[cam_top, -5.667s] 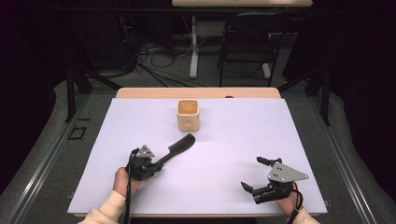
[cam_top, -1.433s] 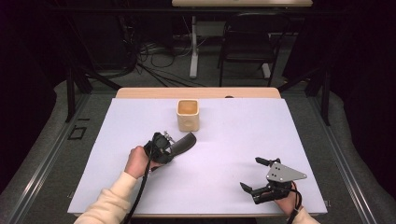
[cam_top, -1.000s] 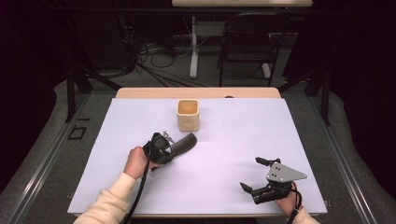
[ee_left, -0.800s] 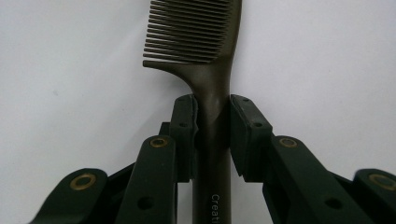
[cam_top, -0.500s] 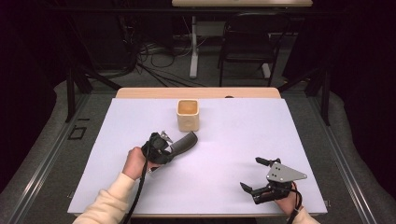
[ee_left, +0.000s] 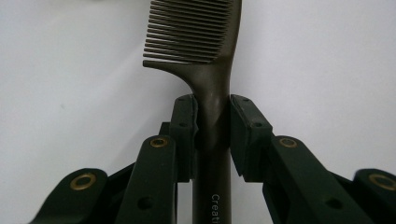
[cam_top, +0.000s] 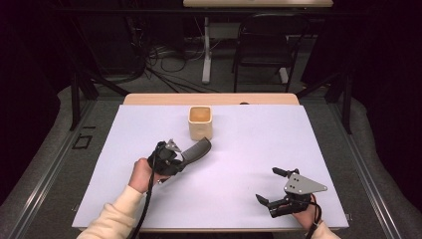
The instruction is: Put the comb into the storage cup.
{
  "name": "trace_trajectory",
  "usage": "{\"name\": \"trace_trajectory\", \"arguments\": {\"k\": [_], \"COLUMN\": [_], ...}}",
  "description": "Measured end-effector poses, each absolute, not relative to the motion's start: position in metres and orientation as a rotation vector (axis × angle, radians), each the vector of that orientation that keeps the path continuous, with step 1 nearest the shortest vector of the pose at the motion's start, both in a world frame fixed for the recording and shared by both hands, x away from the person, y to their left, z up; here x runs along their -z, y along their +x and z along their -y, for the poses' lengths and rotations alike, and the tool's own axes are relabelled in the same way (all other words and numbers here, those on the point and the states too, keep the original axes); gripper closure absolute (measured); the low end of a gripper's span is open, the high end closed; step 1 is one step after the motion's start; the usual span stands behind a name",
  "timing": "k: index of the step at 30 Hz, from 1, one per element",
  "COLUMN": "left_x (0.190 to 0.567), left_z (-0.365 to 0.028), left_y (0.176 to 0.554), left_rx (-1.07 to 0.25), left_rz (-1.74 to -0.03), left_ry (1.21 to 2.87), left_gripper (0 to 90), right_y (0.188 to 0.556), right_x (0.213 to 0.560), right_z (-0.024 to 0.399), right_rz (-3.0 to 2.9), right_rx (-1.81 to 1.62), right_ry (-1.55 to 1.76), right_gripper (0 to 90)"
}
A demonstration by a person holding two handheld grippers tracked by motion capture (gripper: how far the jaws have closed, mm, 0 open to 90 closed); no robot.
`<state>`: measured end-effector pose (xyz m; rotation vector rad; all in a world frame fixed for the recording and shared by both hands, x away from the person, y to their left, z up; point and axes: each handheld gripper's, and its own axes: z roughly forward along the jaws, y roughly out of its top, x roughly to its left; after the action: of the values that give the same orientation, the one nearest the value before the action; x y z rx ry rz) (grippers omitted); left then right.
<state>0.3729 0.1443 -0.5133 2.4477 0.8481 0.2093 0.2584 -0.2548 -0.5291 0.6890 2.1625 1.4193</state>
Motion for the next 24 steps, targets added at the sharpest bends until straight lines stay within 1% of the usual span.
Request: {"name": "trace_trajectory", "arguments": {"k": [16,24], "left_x": [0.507,0.507], "left_z": [-0.15,-0.153], "left_y": [0.365,0.359], "left_rx": [-0.239,-0.28], "left_rz": [-0.827,-0.793], "left_ry": [2.354,2.311], "left_gripper": [72.4,72.4], "right_y": [0.257,0.258], "right_x": [0.529,0.53], "right_z": [0.254,0.254], "right_rz": [-2.166,-2.171], "right_rx": [-1.414,-1.406], "right_ry": [0.686,0.696], "right_gripper": [0.0,0.0]}}
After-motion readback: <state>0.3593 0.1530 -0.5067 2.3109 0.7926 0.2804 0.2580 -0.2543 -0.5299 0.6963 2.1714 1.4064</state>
